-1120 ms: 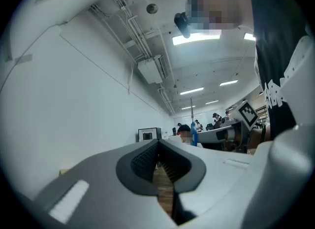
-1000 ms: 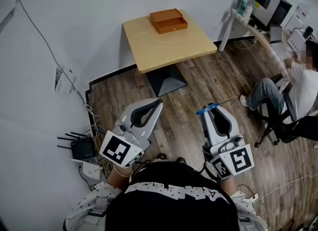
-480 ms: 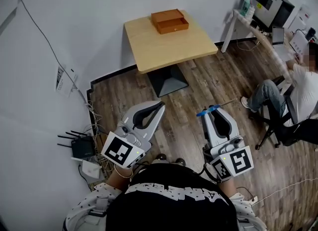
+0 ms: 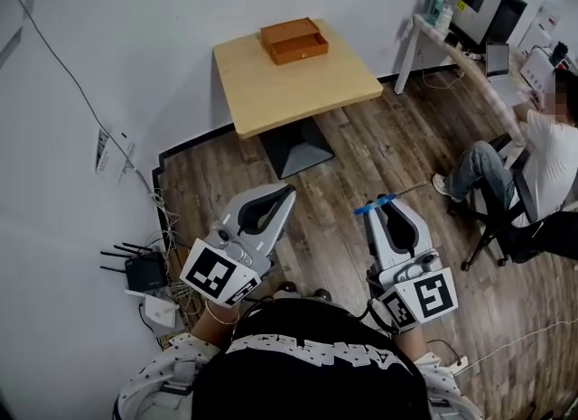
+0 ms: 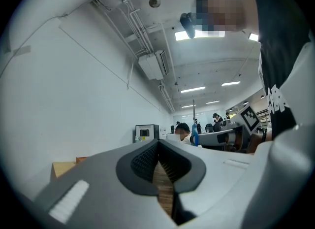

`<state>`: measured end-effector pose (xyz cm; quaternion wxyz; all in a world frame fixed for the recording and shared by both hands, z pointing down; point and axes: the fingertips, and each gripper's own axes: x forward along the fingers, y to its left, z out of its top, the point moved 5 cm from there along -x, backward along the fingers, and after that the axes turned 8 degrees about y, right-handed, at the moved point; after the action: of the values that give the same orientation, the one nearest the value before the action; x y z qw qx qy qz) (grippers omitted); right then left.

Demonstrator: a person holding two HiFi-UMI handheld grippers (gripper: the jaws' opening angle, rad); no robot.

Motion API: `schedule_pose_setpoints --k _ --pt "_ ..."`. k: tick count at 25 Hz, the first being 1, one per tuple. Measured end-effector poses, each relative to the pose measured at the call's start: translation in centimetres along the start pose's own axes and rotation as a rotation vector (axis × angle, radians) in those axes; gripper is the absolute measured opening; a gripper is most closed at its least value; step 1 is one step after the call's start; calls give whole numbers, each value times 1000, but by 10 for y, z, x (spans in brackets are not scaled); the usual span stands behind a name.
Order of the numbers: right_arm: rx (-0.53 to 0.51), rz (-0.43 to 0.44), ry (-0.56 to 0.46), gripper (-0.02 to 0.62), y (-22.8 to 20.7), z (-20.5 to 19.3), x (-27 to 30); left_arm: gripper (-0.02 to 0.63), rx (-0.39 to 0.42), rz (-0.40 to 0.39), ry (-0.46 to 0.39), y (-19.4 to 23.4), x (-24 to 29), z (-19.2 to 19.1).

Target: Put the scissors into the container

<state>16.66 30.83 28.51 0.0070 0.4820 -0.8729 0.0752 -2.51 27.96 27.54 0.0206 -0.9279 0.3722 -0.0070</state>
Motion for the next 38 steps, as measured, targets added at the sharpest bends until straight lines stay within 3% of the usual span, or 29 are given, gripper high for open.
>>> schedule_pose_setpoints --k 19,30,38 --pt "1 62 -19 98 -16 -6 -27 0 59 61 29 -38 1 6" --pt "-38 78 -18 97 -13 -3 -22 0 82 85 19 -36 -4 6" --pt "-47 70 0 97 -20 -4 -18 0 53 88 22 -33 3 -3"
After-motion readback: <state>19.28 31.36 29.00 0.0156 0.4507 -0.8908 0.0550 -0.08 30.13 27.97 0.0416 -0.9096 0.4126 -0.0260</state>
